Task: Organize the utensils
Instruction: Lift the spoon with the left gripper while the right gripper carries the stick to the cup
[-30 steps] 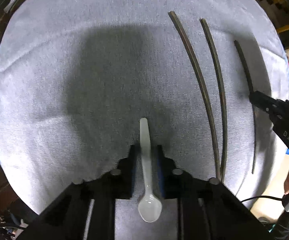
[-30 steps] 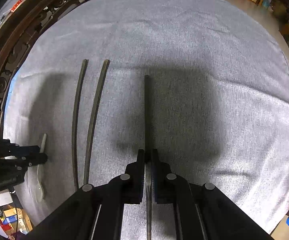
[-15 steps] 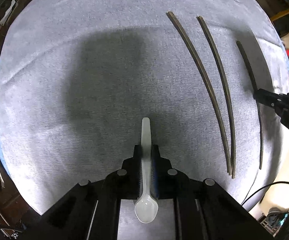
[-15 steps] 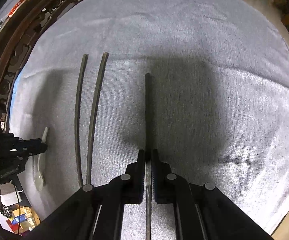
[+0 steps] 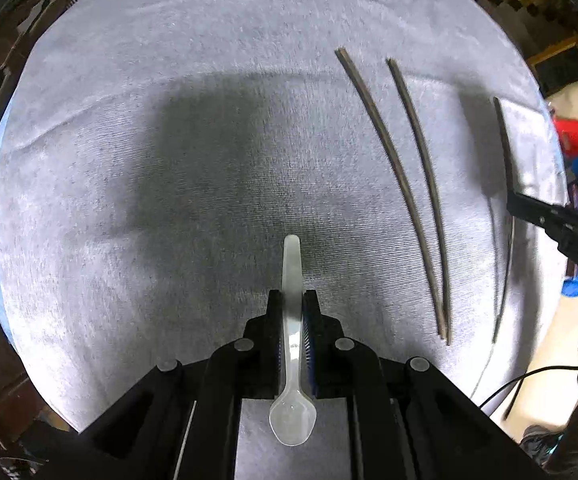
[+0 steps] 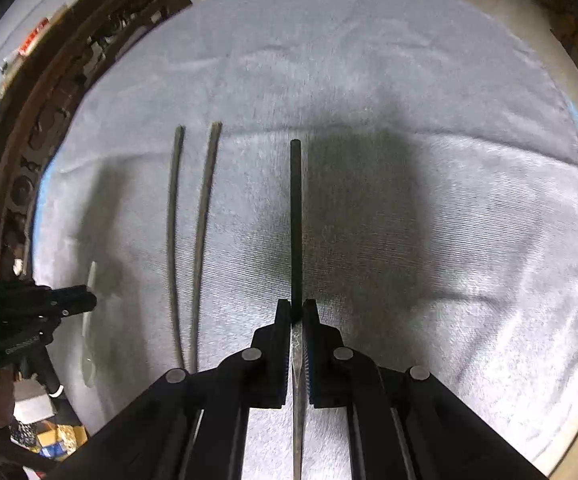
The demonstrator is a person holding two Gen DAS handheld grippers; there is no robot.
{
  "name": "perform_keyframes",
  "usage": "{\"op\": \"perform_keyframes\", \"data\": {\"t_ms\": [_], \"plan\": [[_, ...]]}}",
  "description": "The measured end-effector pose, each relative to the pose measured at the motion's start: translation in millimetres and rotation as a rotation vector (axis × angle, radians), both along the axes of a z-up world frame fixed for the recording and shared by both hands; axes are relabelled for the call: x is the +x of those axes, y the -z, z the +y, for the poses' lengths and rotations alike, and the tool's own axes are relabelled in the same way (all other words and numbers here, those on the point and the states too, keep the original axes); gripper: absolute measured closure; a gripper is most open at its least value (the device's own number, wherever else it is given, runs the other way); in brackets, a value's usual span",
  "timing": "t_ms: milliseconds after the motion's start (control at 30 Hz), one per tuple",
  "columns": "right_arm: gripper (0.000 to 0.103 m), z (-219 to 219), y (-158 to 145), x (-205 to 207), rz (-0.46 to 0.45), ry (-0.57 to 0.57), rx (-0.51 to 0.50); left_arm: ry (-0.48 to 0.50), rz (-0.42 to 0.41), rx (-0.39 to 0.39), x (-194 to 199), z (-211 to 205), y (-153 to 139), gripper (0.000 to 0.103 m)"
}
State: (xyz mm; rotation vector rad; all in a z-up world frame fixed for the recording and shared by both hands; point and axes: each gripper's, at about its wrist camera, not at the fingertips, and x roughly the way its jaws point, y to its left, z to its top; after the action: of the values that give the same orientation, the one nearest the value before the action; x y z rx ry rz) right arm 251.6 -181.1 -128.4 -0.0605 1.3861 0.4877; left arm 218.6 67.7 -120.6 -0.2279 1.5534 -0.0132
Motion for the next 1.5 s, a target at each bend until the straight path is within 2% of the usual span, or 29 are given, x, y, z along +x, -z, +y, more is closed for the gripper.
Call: {"op": "perform_keyframes", "data": {"t_ms": [300,600,733,933,1233,1500], "plan": [[0.096,-41.2,-41.3,-33.7,-0.112,0.125,0.145,-0.13,-0.141,-0.065,-46.2,23.1,-38.9,0.093],[0.096,-49.5,-56.8,-59.5,-0.181,0.155,0.14,-0.203,-0.215,-0.084,-77.3,41.4,-66.4,0.093],[0.096,-49.4,-59.6,-69.0,-0.203,0.158,0.143,-0.217,-0.228,-0.093,-89.0,43.0,-67.9,0.093],[0.096,-55.0,-76.0,-81.1,-0.245,0.19,0.186,-0.255,-0.297,-0.116,-109.9,48.4,-86.9,0.093],[0.096,-71.9,-111.1,-107.6,-0.333,0.239,0.265,-0.304,-0.422,-0.146,-129.9,43.2,-117.1,0.093],[0.096,-73.5,-120.2,-121.4,-0.365,0.235,0.273,-0.305,-0.483,-0.168,-144.5,31.2,-131.4,0.093]]}}
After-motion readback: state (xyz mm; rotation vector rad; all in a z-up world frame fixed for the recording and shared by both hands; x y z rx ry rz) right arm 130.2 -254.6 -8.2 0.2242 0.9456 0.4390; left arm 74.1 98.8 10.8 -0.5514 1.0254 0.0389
